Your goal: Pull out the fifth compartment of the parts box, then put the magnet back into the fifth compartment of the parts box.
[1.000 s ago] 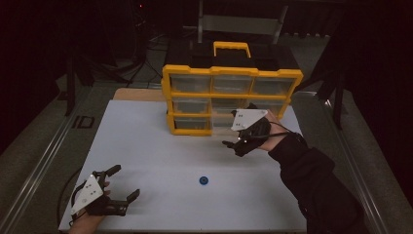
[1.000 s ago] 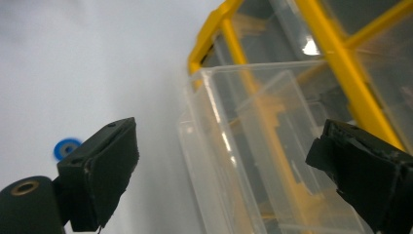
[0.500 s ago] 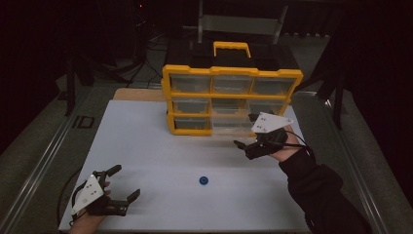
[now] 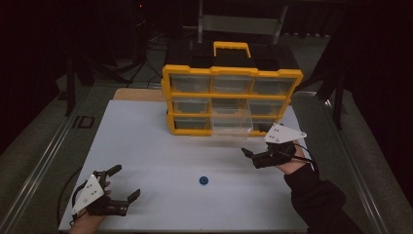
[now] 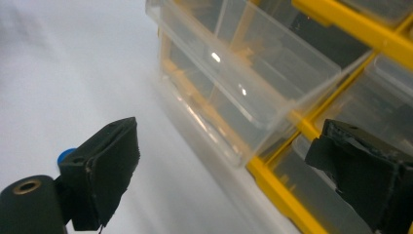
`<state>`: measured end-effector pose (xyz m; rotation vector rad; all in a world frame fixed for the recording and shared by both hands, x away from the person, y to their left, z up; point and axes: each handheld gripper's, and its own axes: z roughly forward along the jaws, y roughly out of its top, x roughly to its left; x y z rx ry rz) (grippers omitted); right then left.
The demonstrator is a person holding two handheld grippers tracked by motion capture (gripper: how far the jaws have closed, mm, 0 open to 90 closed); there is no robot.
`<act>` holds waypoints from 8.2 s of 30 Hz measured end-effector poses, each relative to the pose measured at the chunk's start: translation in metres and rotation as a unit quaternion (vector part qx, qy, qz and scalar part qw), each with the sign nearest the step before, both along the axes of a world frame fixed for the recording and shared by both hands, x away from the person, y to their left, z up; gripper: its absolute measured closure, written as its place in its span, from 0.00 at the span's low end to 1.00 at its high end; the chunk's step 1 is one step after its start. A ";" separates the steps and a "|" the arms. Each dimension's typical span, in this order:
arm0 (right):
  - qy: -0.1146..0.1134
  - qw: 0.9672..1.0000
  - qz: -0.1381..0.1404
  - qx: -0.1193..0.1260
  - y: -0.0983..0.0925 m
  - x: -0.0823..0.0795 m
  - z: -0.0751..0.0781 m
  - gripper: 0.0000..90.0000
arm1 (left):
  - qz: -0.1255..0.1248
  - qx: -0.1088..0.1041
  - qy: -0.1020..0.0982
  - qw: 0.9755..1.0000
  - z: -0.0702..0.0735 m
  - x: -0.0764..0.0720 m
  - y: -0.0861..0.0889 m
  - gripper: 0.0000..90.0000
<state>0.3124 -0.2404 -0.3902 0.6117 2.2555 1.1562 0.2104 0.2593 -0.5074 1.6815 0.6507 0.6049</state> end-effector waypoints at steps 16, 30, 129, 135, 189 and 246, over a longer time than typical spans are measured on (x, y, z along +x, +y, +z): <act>0.026 0.999 -0.020 0.024 -0.011 -0.015 -0.051 0.09 | -0.002 0.000 -0.001 1.000 0.001 0.000 -0.001 0.00; 0.050 0.998 -0.025 0.026 -0.013 -0.027 -0.082 0.09 | -0.003 0.000 -0.001 1.000 0.001 0.000 -0.001 0.00; 0.023 0.994 -0.089 0.062 -0.051 -0.080 -0.114 0.09 | -0.049 -0.016 0.029 0.998 0.025 0.017 -0.010 0.00; 0.018 0.994 -0.086 0.067 -0.050 -0.080 -0.113 0.09 | -0.094 -0.014 0.036 0.995 0.044 0.024 -0.021 0.00; 0.021 0.994 -0.076 0.070 -0.050 -0.079 -0.114 0.09 | -0.291 0.098 0.100 0.946 0.070 0.072 -0.175 0.00; 0.027 0.995 -0.072 0.068 -0.049 -0.078 -0.116 0.09 | -0.278 0.245 0.163 0.914 -0.016 0.108 -0.202 0.48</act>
